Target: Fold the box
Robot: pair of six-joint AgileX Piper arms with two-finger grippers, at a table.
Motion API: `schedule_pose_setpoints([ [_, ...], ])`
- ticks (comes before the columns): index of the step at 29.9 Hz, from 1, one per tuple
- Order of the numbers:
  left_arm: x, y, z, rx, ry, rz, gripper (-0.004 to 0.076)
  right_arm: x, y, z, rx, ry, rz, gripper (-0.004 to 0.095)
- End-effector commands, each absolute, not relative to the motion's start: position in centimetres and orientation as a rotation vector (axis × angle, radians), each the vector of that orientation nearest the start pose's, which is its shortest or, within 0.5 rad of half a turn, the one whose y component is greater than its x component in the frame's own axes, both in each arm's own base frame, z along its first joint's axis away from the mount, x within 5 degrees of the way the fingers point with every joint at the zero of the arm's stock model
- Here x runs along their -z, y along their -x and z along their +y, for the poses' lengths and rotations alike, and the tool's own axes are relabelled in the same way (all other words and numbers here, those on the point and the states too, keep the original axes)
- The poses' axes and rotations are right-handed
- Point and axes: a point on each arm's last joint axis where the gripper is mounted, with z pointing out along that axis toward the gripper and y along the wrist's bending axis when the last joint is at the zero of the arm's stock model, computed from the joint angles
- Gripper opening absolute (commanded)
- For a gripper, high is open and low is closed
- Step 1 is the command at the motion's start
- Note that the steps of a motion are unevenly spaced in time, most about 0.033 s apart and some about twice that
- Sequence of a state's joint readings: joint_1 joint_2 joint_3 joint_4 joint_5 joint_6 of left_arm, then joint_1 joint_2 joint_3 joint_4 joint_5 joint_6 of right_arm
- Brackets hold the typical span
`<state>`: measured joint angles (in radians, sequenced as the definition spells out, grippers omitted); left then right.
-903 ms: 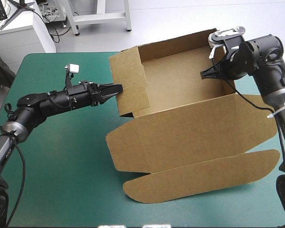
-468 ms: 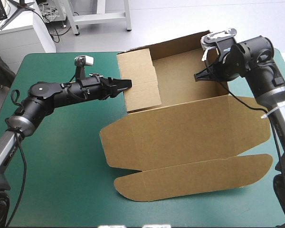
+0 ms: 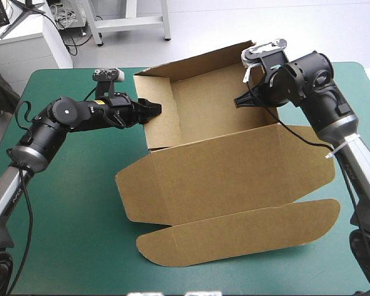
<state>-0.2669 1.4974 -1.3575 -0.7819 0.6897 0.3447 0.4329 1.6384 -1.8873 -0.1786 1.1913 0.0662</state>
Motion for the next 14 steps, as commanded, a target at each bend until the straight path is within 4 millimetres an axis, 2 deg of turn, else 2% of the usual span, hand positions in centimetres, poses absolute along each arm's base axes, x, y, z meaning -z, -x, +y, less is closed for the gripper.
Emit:
schedule_pose_setpoints([
  [1,-39.8,-30.6,-13.2,0.764,-0.197,2.143,0.0333,-46.5,-30.5,14.5,-0.167,0.444,2.228,-0.0018],
  [6,-39.7,-30.3,-13.7,0.629,-0.198,2.182,0.0229,-45.2,-31.0,16.3,-0.195,0.460,2.265,-0.0018],
  [12,-39.6,-30.2,-14.0,0.577,-0.206,2.196,-0.0008,-43.4,-31.6,18.7,-0.221,0.489,2.303,-0.0018],
  [14,-39.6,-30.2,-14.0,0.578,-0.204,2.197,-0.0010,-43.1,-31.9,18.9,-0.231,0.477,2.314,-0.0018],
])
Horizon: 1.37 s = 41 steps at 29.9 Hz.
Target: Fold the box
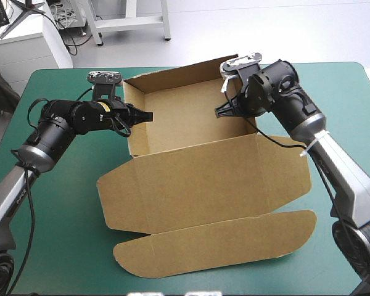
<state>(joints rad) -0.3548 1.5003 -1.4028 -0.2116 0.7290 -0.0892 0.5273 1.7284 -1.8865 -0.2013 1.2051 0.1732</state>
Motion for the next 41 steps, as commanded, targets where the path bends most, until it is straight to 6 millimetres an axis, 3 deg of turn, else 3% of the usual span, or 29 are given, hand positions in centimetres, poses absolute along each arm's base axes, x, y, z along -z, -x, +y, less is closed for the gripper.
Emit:
schedule_pose_setpoints([
  [1,-39.5,-30.2,-13.9,0.570,-0.207,2.196,-0.0010,-42.9,-32.0,19.0,-0.237,0.466,2.322,-0.0018],
  [10,-38.2,-31.2,-13.5,0.465,-0.148,2.254,-0.0010,-41.2,-33.4,19.4,-0.224,0.414,2.378,-0.0019],
  [24,-30.9,-34.7,-15.0,0.416,-0.103,2.526,-0.0010,-34.7,-38.5,18.2,-0.303,0.291,2.581,-0.0020],
  [34,-29.0,-36.6,-15.6,0.416,-0.074,2.512,-0.0010,-31.0,-41.4,16.7,-0.272,0.283,2.635,-0.0020],
  [41,-27.5,-38.1,-16.3,0.397,-0.080,2.580,-0.0010,-28.7,-42.7,16.9,-0.254,0.334,2.646,-0.0020],
])
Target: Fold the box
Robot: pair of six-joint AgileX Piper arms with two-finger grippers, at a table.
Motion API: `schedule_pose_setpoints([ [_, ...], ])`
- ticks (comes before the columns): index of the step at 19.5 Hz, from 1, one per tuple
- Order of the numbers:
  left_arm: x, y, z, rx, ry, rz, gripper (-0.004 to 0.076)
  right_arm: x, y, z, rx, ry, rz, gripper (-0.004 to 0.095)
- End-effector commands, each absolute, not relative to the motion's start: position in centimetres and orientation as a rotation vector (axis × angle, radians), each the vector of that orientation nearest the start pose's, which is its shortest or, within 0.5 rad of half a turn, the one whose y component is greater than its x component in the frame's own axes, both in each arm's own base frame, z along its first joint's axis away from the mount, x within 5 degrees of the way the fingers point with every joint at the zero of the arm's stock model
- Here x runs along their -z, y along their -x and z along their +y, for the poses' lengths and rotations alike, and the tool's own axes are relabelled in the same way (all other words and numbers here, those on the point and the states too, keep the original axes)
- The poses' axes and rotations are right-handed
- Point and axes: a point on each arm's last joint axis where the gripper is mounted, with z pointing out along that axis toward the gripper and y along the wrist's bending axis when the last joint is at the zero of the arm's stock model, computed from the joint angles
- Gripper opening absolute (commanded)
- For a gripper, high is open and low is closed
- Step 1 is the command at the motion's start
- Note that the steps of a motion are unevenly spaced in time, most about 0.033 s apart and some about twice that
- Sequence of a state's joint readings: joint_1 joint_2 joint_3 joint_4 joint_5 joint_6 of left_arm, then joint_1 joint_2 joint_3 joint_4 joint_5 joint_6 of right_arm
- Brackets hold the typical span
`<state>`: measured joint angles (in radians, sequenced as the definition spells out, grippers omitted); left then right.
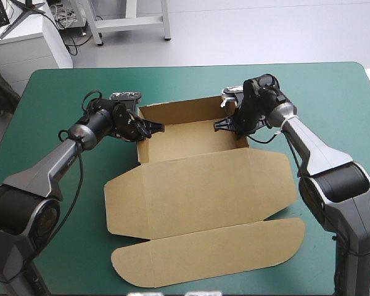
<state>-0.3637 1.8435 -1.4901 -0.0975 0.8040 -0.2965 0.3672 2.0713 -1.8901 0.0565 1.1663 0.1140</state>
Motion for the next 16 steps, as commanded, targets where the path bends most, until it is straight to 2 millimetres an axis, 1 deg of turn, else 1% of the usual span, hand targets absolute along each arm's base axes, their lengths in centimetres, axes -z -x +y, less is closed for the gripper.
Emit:
schedule_pose_setpoints([
  [1,-26.9,-38.4,-16.5,0.387,-0.086,2.610,-0.0010,-28.4,-42.9,17.0,-0.255,0.333,2.644,-0.0020],
  [3,-26.1,-38.7,-16.6,0.371,-0.095,2.653,-0.0009,-28.0,-43.1,17.0,-0.252,0.332,2.639,-0.0020],
  [4,-26.0,-38.7,-16.6,0.370,-0.095,2.655,-0.0009,-28.0,-43.1,17.0,-0.246,0.334,2.638,-0.0020],
  [6,-26.0,-38.7,-16.6,0.362,-0.123,2.657,-0.0008,-28.0,-43.2,16.9,-0.233,0.337,2.632,-0.0013],
  [8,-26.5,-38.6,-16.6,0.347,-0.185,2.672,-0.0004,-28.0,-43.1,16.9,-0.220,0.352,2.647,0.0041],
  [9,-27.1,-38.6,-16.6,0.334,-0.240,2.681,0.0027,-28.2,-43.0,16.9,-0.219,0.374,2.654,0.0131],
  [10,-27.8,-38.6,-16.7,0.329,-0.257,2.677,0.0073,-28.6,-42.9,16.9,-0.222,0.390,2.653,0.0208],
  [12,-29.0,-38.8,-16.7,0.333,-0.262,2.661,0.0161,-29.5,-43.0,16.9,-0.219,0.392,2.644,0.0328],
  [14,-29.5,-38.8,-16.6,0.304,-0.278,2.663,0.0225,-30.4,-43.0,16.8,-0.201,0.395,2.629,0.0344],
  [16,-29.7,-38.7,-16.3,0.266,-0.294,2.679,0.0262,-31.3,-42.9,16.6,-0.187,0.402,2.629,0.0344],
])
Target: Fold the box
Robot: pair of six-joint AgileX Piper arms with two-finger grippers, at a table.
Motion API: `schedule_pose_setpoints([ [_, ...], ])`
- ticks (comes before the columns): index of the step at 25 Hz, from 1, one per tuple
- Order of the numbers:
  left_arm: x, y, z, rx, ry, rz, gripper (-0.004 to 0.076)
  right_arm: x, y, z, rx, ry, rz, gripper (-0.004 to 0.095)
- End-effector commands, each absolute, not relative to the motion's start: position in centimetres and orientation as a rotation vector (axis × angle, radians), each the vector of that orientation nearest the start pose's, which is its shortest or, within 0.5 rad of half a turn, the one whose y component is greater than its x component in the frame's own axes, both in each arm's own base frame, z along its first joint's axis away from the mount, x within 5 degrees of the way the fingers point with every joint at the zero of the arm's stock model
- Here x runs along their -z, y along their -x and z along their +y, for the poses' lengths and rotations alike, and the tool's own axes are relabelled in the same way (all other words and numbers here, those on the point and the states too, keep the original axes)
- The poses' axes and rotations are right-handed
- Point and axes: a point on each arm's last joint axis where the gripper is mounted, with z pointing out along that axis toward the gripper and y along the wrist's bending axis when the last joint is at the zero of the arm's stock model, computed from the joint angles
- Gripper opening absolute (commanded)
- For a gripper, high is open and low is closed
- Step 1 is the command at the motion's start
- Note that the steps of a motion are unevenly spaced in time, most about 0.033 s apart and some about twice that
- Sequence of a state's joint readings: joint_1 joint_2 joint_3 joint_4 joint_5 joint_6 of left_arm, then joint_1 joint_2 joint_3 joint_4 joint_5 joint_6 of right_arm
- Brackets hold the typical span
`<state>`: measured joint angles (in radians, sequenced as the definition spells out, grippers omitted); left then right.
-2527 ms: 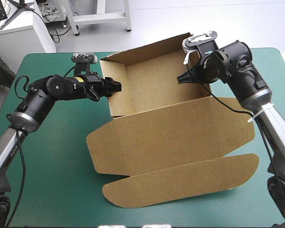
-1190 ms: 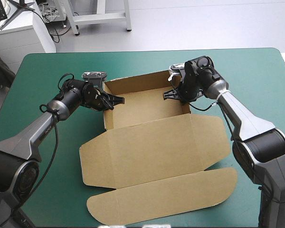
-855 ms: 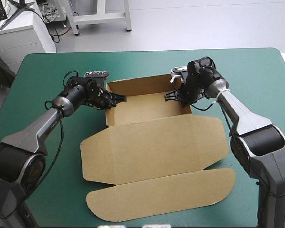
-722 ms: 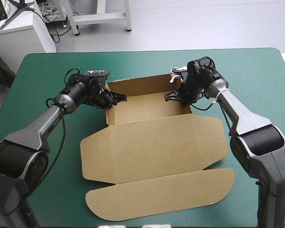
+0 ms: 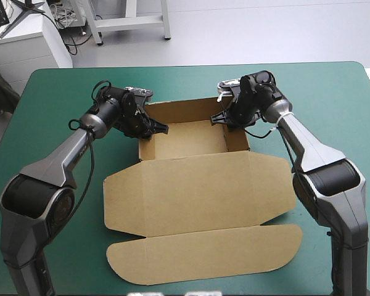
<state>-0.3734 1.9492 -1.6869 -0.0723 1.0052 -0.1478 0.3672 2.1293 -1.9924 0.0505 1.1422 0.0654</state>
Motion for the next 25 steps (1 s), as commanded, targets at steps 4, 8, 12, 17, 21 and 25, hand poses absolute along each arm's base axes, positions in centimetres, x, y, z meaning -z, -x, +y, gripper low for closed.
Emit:
schedule_pose_setpoints([
  [4,-29.9,-38.7,-16.3,0.259,-0.298,2.681,0.0267,-32.2,-42.8,16.1,-0.170,0.415,2.642,0.0366],
  [8,-31.2,-38.8,-16.4,0.272,-0.297,2.659,0.0267,-32.8,-42.8,15.0,-0.159,0.400,2.663,0.0420],
  [12,-34.1,-39.0,-16.3,0.256,-0.306,2.607,0.0267,-33.4,-42.8,14.6,-0.236,0.379,2.656,0.0433],
  [17,-35.8,-38.8,-16.0,0.230,-0.313,2.599,0.0267,-34.4,-42.3,14.4,-0.233,0.401,2.629,0.0432],
  [21,-36.3,-38.2,-15.5,0.176,-0.325,2.660,0.0267,-36.6,-41.3,14.0,-0.234,0.395,2.580,0.0432],
  [25,-42.1,-36.1,-14.6,0.191,-0.383,2.483,0.0260,-40.4,-39.1,13.1,-0.226,0.384,2.490,0.0432],
])
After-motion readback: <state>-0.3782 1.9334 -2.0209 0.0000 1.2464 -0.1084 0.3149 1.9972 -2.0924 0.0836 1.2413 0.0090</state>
